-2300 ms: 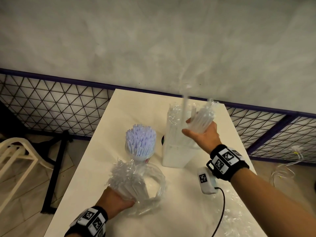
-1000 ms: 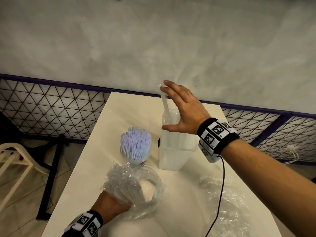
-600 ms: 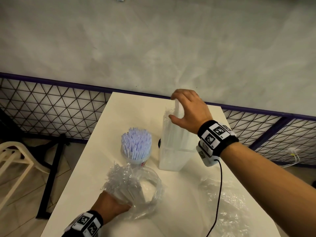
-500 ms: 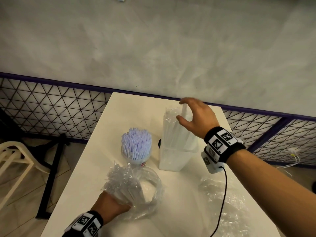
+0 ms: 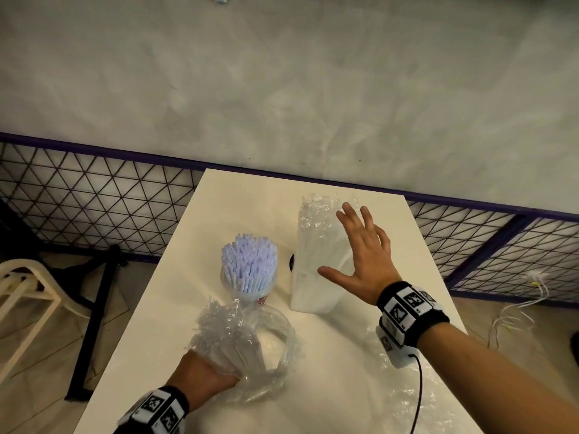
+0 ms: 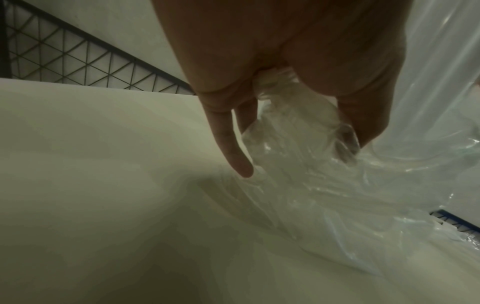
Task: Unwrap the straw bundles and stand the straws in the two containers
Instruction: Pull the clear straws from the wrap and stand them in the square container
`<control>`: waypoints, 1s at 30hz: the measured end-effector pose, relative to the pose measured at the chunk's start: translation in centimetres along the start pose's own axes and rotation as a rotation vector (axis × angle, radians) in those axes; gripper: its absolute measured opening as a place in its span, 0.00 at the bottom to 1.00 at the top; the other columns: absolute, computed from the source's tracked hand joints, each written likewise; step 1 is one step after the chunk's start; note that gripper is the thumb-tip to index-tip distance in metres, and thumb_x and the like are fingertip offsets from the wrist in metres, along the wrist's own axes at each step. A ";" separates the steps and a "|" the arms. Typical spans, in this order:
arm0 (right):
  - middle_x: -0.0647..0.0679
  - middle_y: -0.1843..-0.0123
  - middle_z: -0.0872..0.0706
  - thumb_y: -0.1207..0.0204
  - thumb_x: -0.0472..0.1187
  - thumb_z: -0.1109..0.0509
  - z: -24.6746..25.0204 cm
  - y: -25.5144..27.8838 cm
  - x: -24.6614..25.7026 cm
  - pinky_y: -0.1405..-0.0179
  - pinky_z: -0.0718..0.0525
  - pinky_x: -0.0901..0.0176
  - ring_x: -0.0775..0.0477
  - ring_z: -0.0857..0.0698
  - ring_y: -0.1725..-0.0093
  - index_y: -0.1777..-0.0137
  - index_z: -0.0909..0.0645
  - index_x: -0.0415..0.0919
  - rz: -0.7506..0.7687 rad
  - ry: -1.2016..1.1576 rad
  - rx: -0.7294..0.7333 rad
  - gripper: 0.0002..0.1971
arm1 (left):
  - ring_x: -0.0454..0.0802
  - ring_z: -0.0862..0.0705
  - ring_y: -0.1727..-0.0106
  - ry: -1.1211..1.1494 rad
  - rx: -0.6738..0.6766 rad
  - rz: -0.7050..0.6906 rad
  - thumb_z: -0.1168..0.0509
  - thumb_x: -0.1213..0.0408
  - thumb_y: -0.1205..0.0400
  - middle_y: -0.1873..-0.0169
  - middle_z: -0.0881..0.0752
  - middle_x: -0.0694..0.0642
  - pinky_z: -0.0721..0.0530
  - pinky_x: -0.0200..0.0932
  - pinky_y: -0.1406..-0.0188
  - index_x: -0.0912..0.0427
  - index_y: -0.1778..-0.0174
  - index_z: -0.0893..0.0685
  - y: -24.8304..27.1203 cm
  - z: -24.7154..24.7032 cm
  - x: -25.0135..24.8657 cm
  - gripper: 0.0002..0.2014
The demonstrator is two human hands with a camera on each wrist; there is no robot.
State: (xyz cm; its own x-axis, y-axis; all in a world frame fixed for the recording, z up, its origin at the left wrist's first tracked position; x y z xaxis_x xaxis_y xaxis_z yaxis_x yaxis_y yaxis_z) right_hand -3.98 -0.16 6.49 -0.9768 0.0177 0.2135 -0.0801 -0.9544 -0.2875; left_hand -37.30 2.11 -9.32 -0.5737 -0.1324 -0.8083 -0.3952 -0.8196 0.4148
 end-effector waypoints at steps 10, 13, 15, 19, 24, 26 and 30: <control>0.64 0.13 0.56 0.25 0.73 0.42 -0.8 -5.3 1.4 0.22 0.51 0.31 0.47 0.58 0.13 0.17 0.48 0.67 0.058 0.074 0.043 0.38 | 0.39 0.09 0.55 0.022 -0.014 0.000 0.23 0.49 0.53 0.63 0.07 0.46 0.13 0.43 0.44 0.57 0.57 0.11 0.2 0.0 -0.1 0.28; 0.64 0.14 0.45 0.16 0.61 0.44 -1.4 -5.3 1.4 0.21 0.49 0.31 0.50 0.50 0.13 0.18 0.45 0.66 0.061 0.041 0.100 0.27 | 0.41 0.09 0.57 0.046 -0.013 0.023 0.22 0.48 0.53 0.65 0.07 0.48 0.12 0.43 0.47 0.59 0.58 0.10 0.4 -0.1 -0.2 0.29; 0.63 0.15 0.40 0.14 0.53 0.45 -1.6 -5.3 1.3 0.22 0.48 0.33 0.51 0.47 0.13 0.19 0.42 0.65 0.068 0.032 0.112 0.24 | 0.40 0.09 0.56 0.056 -0.013 0.021 0.21 0.49 0.53 0.64 0.07 0.47 0.12 0.42 0.47 0.58 0.55 0.10 0.5 0.0 0.0 0.31; 0.60 0.14 0.43 0.16 0.55 0.48 -1.4 -5.1 0.9 0.22 0.47 0.30 0.46 0.50 0.13 0.22 0.32 0.62 0.093 0.071 0.101 0.22 | 0.42 0.08 0.57 0.045 0.017 0.037 0.21 0.49 0.52 0.64 0.07 0.49 0.11 0.47 0.46 0.58 0.60 0.09 0.4 0.0 0.2 0.26; 0.55 0.14 0.38 0.19 0.58 0.43 1.5 -3.1 4.4 0.27 0.42 0.39 0.42 0.44 0.15 0.24 0.27 0.57 0.275 -0.025 -0.105 0.24 | 0.34 0.11 0.55 -0.037 0.031 0.033 0.22 0.46 0.49 0.62 0.07 0.44 0.13 0.40 0.46 0.54 0.60 0.09 0.3 0.2 0.0 0.24; 0.53 0.21 0.26 0.23 0.57 0.38 2.2 -1.2 6.7 0.30 0.33 0.41 0.47 0.30 0.23 0.25 0.26 0.51 0.383 -0.151 -0.031 0.27 | 0.33 0.12 0.53 -0.080 0.056 0.037 0.22 0.45 0.46 0.61 0.09 0.42 0.14 0.40 0.45 0.51 0.60 0.11 0.3 0.2 -0.1 0.21; 0.55 0.24 0.26 0.30 0.60 0.25 -0.6 3.5 10.2 0.29 0.26 0.52 0.57 0.27 0.31 0.19 0.37 0.51 0.305 -0.393 0.457 0.42 | 0.35 0.11 0.53 -0.088 0.035 0.040 0.23 0.44 0.50 0.59 0.08 0.43 0.12 0.43 0.45 0.50 0.57 0.10 0.2 0.2 -0.1 0.26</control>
State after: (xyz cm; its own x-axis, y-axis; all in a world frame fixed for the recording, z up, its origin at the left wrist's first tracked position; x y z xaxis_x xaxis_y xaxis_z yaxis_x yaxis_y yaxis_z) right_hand -14.35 -3.14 7.12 -0.7902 -0.2998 0.5345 0.3646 -0.9310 0.0168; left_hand -37.49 2.09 -9.12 -0.6495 -0.1140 -0.7518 -0.3948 -0.7944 0.4616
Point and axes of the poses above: each hand's wrist, its own y-axis away from the middle knuckle, its own z-axis out of the back of the hand, x = y × z, the point moved 1 cm from there along -y, towards the middle knuckle
